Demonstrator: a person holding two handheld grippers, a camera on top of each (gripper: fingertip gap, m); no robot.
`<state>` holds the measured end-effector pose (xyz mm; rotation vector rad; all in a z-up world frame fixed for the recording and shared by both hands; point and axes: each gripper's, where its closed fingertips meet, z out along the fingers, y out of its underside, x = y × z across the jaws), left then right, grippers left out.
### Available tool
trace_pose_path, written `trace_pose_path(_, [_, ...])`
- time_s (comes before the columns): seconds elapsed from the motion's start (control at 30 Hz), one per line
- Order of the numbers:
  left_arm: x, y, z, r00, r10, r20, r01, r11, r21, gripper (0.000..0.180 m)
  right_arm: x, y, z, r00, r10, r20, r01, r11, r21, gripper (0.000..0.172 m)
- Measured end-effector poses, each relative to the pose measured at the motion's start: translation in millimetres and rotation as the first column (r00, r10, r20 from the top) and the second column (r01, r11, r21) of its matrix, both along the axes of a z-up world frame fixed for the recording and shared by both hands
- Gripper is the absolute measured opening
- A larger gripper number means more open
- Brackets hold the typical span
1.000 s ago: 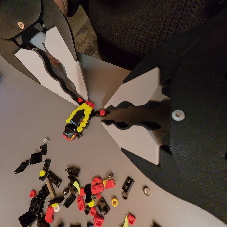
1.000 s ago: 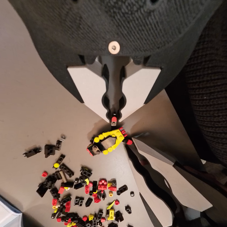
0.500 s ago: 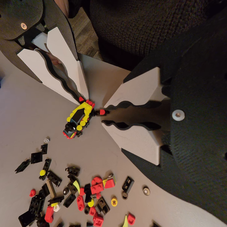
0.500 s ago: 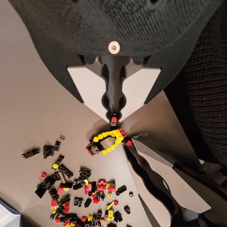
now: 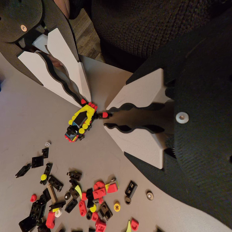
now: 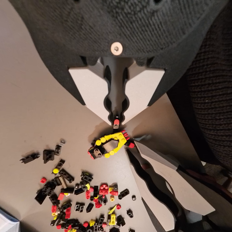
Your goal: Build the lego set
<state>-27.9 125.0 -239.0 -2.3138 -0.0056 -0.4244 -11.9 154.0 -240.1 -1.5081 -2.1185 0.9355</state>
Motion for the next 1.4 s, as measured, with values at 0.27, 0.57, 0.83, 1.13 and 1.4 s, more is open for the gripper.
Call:
trace_pose_path(0.27, [0, 0, 0, 1.000, -0.002, -0.001, 0.002, 1.000, 0.003, 0.012, 0, 0, 0, 1.000, 0.000, 0.000, 0.000, 1.000, -0.002, 0.008])
trace_pose_path(0.57, [0, 0, 3, 1.000, -0.003, 0.026, 0.003, 1.000, 0.016, 0.005, 1, -1, 0, 1.000, -0.003, 0.006, 0.003, 1.000, -0.018, 0.008])
trace_pose_path(0.83, [0, 3, 14, 0.998, -0.006, 0.055, 0.002, 0.997, 0.081, 0.005, -1, 3, 10, 0.998, -0.063, 0.000, 0.062, 0.985, -0.160, 0.007])
trace_pose_path(1.13, [3, 4, 17, 0.998, -0.018, 0.053, 0.012, 0.994, 0.105, 0.005, 5, 1, 3, 0.996, -0.063, 0.055, 0.073, 0.976, -0.207, 0.007])
trace_pose_path(1.4, [6, 1, 12, 0.997, -0.031, 0.066, 0.026, 0.997, 0.067, 0.013, 4, 2, 3, 0.996, -0.070, 0.058, 0.081, 0.971, -0.223, 0.008])
